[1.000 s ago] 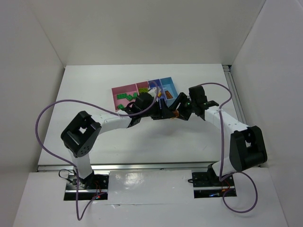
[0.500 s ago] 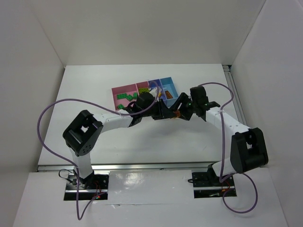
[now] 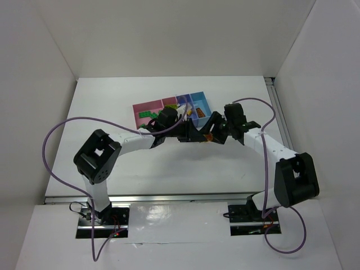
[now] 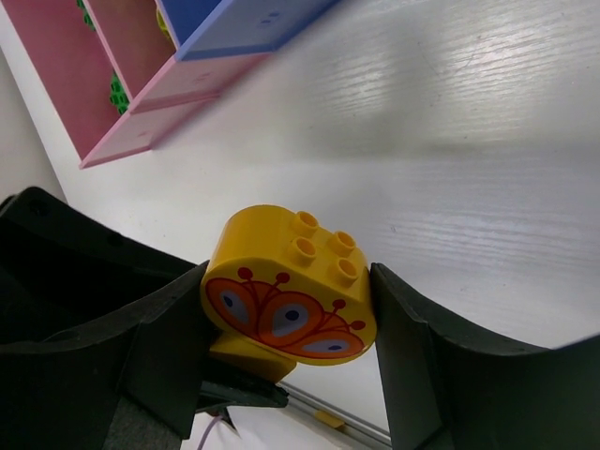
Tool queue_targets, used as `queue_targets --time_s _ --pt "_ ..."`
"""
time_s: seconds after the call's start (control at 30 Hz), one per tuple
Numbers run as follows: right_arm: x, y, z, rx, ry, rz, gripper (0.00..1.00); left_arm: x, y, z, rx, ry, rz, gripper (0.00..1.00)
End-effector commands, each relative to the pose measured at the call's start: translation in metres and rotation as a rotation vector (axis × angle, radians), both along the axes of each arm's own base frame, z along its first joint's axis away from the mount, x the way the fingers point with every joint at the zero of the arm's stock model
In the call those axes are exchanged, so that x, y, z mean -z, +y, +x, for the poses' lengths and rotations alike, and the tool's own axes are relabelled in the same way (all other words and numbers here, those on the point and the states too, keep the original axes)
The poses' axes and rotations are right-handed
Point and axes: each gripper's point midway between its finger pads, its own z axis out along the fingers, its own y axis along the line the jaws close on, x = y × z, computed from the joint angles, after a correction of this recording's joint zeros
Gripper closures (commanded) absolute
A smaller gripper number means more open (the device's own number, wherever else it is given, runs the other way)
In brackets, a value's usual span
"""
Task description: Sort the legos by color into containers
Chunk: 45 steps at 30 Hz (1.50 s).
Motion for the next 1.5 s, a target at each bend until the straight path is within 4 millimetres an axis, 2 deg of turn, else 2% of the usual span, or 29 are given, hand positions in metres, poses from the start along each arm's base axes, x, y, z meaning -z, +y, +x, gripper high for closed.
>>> queue_targets --time_s 0.0,0.03,0.07,0.17,0.3,0.5,0.6,0.7,0.77,0.83,0.87,0.9,0.93,1.0,1.03,1.07,1.1,1.13,1.17,1.2,1.23,1.3,1.4,1.47 --pt "-0.009 -0.006 -0.003 -0.026 -0.048 -0.034 0.33 0.018 0.023 0.015 0.033 0.007 0.042 1.0" --pt "-0.01 -0.004 -0.004 -0.034 -0.046 -0.027 0.26 0.019 0.024 0.017 0.044 0.013 0.028 1.0" --pt "-0.01 -0.004 -0.004 -0.034 -0.046 -0.027 0.24 0.011 0.023 0.015 0.081 0.0 -0.011 1.0" --pt "-0.015 -0.003 -0.003 -0.046 -0.068 -0.02 0.22 0.018 0.027 0.018 0.109 0.022 -0.021 1.0" --pt "-0.018 -0.004 0.0 -0.046 -0.083 -0.029 0.22 0.009 0.026 0.023 0.158 0.01 -0.055 1.0" --pt "-0.009 -0.006 0.001 -0.053 -0.073 -0.053 0.22 0.011 0.038 0.031 0.14 0.012 -0.046 1.0" --pt "-0.007 -0.013 0.001 -0.025 -0.067 -0.088 0.22 0.008 0.049 0.039 0.086 0.007 0.013 1.0" --pt "-0.013 -0.035 0.005 0.069 -0.088 -0.147 0.22 -0.002 0.062 0.046 0.034 0.0 0.094 1.0" --pt "-0.022 -0.049 0.009 0.129 -0.116 -0.174 0.22 -0.004 0.076 0.063 -0.06 -0.022 0.195 1.0" --pt "-0.025 -0.058 0.01 0.173 -0.126 -0.183 0.21 -0.017 0.087 0.083 -0.162 -0.039 0.274 1.0" --pt "-0.024 -0.062 0.009 0.185 -0.125 -0.184 0.21 -0.022 0.089 0.091 -0.189 -0.049 0.292 1.0" --pt "-0.028 -0.066 0.01 0.203 -0.134 -0.175 0.21 -0.035 0.087 0.108 -0.222 -0.076 0.3 1.0" --pt "-0.029 -0.066 0.01 0.203 -0.134 -0.175 0.21 -0.031 0.093 0.116 -0.26 -0.062 0.347 1.0" --pt "-0.029 -0.069 0.011 0.213 -0.133 -0.175 0.21 -0.03 0.092 0.131 -0.279 -0.057 0.386 1.0" --pt "-0.028 -0.069 0.011 0.204 -0.137 -0.183 0.21 -0.051 0.087 0.148 -0.293 -0.101 0.373 1.0" --pt "-0.031 -0.07 0.011 0.198 -0.141 -0.189 0.21 -0.024 0.086 0.151 -0.285 -0.057 0.445 0.94" --pt "-0.033 -0.07 0.011 0.197 -0.139 -0.189 0.21 -0.02 0.085 0.157 -0.287 -0.057 0.464 0.9" --pt "-0.037 -0.07 0.013 0.189 -0.154 -0.195 0.21 -0.037 0.081 0.171 -0.299 -0.099 0.453 0.82" --pt "-0.035 -0.071 0.01 0.174 -0.149 -0.211 0.21 -0.032 0.079 0.175 -0.296 -0.088 0.461 0.74" --pt "-0.034 -0.073 0.011 0.173 -0.153 -0.223 0.21 -0.014 0.079 0.176 -0.278 -0.061 0.494 0.53" --pt "-0.037 -0.075 0.012 0.175 -0.159 -0.24 0.21 -0.023 0.075 0.183 -0.285 -0.085 0.477 0.47" --pt "-0.032 -0.078 0.011 0.165 -0.149 -0.264 0.21 -0.021 0.075 0.184 -0.276 -0.088 0.487 0.41" --pt "-0.028 -0.078 0.011 0.152 -0.148 -0.292 0.21 -0.025 0.076 0.186 -0.285 -0.098 0.486 0.41" --pt "-0.016 -0.079 0.007 0.147 -0.119 -0.302 0.21 -0.033 0.077 0.185 -0.282 -0.114 0.485 0.39"
